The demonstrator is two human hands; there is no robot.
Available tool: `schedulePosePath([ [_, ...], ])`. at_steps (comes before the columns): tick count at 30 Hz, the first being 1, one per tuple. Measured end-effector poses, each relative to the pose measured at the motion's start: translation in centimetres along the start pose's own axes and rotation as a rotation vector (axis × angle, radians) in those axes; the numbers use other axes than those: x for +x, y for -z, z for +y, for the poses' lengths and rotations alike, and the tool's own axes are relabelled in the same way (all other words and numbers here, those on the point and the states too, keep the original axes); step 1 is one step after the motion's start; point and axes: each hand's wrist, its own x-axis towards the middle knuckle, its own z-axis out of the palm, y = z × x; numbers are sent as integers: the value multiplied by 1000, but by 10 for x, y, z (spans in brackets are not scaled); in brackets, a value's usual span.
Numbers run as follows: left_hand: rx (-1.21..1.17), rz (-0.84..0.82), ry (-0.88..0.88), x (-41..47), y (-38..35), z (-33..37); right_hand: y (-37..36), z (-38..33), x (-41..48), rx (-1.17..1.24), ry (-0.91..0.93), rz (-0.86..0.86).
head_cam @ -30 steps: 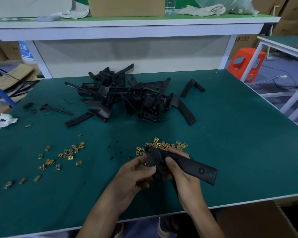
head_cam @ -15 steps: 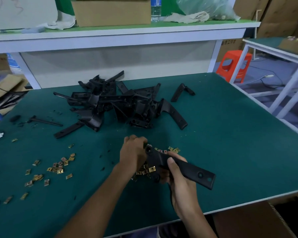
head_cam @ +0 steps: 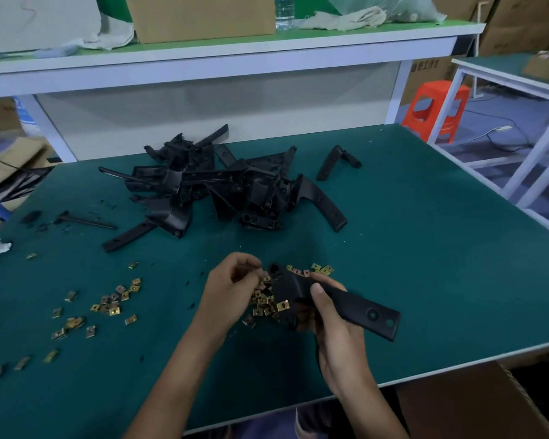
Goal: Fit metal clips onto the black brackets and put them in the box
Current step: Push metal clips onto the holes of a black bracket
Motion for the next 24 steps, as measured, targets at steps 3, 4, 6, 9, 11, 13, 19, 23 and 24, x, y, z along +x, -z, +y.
schedulePosePath([
  [3,-142,-17,21,-26,7,-4,1,1,1,2,6,-15],
  [4,-163,-12,23,-32,9,-6,1,1,1,-2,5,-20],
  [6,-191,-6,28,-39,10,-8,2,2,1,-7,6,-25],
  [9,-231,0,19,-44,8,-8,2,2,1,-11,3,-23],
  [11,-272,-1,23,-45,5,-7,2,2,1,-24,-1,-20],
  [13,-351,-24,53,-46,3,-4,3,3,1,-29,-1,-14],
  [19,-597,-42,172,-46,-7,-1,4,5,2,-46,-4,4],
  [23,-685,-65,246,-47,-9,2,3,6,2,-36,-4,12],
  [24,-690,-79,255,-47,-9,2,3,6,2,-34,0,12],
])
